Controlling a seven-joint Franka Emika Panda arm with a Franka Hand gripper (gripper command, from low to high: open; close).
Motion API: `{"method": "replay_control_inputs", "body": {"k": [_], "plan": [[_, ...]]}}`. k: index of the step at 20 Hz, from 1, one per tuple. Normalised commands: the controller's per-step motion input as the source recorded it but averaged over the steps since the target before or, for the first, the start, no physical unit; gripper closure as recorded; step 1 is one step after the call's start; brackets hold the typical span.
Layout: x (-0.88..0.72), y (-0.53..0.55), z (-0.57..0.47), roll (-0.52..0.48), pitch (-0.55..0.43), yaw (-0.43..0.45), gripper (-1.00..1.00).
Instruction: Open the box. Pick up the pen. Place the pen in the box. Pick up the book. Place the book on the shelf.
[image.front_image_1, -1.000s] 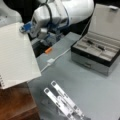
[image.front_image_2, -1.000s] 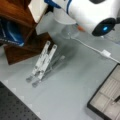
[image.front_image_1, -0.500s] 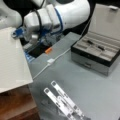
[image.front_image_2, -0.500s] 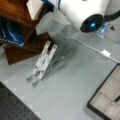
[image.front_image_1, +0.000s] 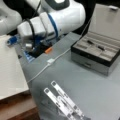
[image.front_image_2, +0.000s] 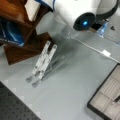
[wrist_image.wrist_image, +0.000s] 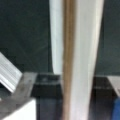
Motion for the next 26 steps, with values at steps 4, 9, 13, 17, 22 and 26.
{"method": "replay_control_inputs", "body": {"k": [4, 9, 13, 17, 22, 26], "plan": [[-0.26, -0.19, 0.07, -0.031, -0.08, 0.337, -1.0], [-0.24, -0.15, 0.09, -0.012, -0.077, 0.323, -1.0], [-0.19, -0.08, 0.08, 0.002, -0.05, 0.282, -1.0], [-0.14, 0.0, 0.07, 0.029, -0.03, 0.211, -1.0], [-0.09, 0.15, 0.05, 0.103, -0.045, 0.087, -1.0], [-0.04, 0.3, 0.03, 0.133, -0.058, -0.053, -1.0]]}}
